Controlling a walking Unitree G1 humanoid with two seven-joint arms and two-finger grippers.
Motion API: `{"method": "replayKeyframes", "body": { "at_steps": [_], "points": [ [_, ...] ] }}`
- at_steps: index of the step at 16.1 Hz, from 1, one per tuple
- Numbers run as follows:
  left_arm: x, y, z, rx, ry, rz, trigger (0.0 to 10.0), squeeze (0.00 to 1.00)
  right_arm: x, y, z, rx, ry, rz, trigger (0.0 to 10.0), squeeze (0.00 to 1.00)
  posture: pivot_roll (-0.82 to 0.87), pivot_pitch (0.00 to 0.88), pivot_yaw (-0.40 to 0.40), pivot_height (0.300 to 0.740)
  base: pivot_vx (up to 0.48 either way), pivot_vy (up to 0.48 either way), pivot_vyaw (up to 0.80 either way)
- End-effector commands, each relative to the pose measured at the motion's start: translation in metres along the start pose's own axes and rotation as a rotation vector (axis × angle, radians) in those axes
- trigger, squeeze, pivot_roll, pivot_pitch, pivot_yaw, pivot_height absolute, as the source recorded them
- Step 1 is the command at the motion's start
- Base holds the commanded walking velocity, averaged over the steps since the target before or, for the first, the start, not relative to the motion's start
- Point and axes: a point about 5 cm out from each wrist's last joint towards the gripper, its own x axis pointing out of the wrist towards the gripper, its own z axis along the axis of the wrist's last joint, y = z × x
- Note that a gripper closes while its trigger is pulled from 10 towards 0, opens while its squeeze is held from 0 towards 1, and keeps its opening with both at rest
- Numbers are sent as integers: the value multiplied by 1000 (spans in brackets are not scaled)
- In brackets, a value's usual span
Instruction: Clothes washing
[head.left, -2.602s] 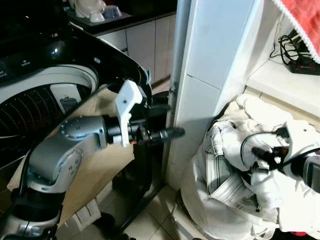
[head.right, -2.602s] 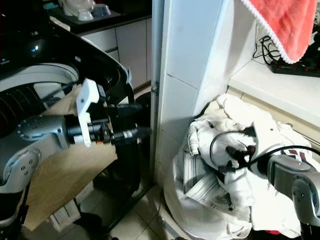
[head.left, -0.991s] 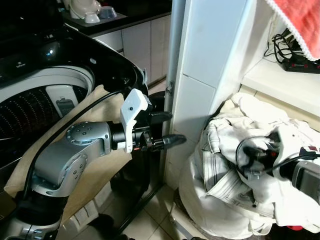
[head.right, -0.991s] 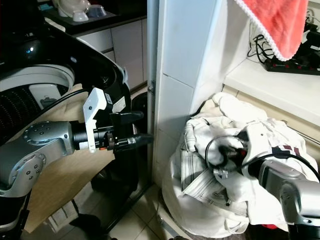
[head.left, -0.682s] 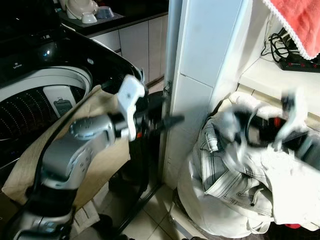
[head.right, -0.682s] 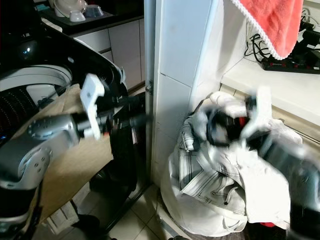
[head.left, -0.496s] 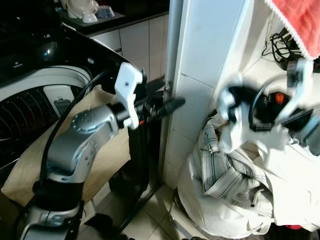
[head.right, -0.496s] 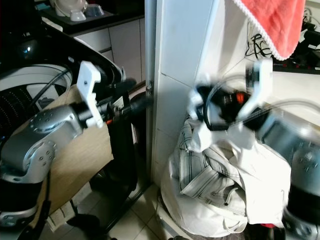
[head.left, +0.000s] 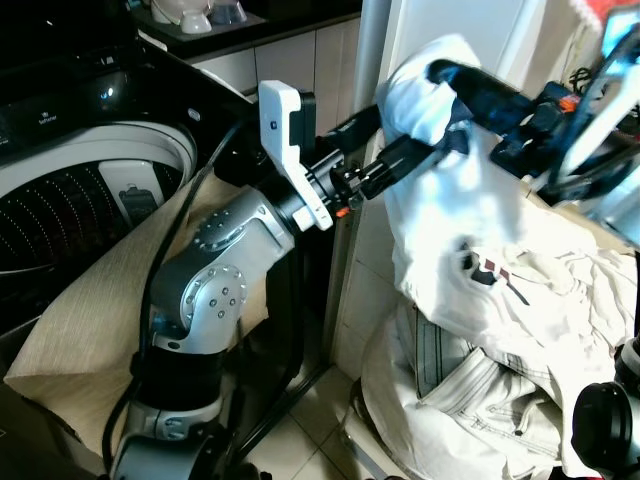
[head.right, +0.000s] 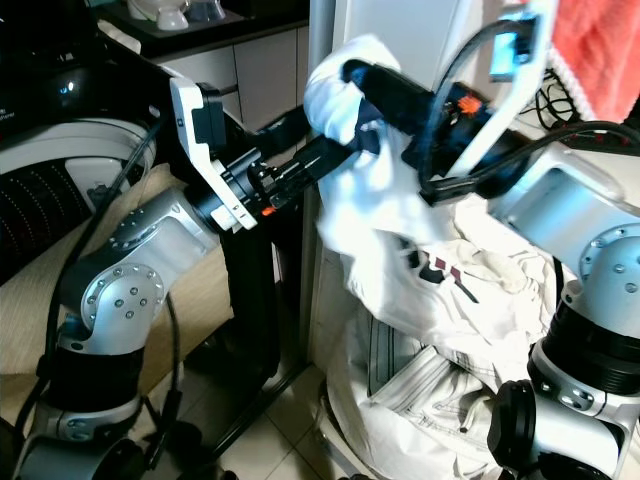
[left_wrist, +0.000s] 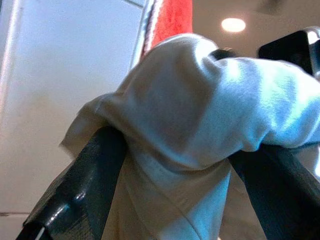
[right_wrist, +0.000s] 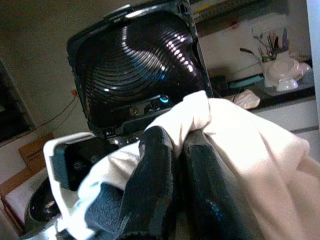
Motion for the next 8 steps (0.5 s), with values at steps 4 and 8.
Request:
{"method": "replayKeyframes", "body": {
  "at_steps": [4,8],
  "points": [
    [2,-8,-10,72,70,-6,10000,0,1,3,-6,11,45,-2,0,0,-92,0,-25,740,0,0,0],
    [5,0,-11,36,63,63,0,0,1,3,-8,13,49,-14,0,0,-90,0,-16,740,0,0,0]
  ]
}}
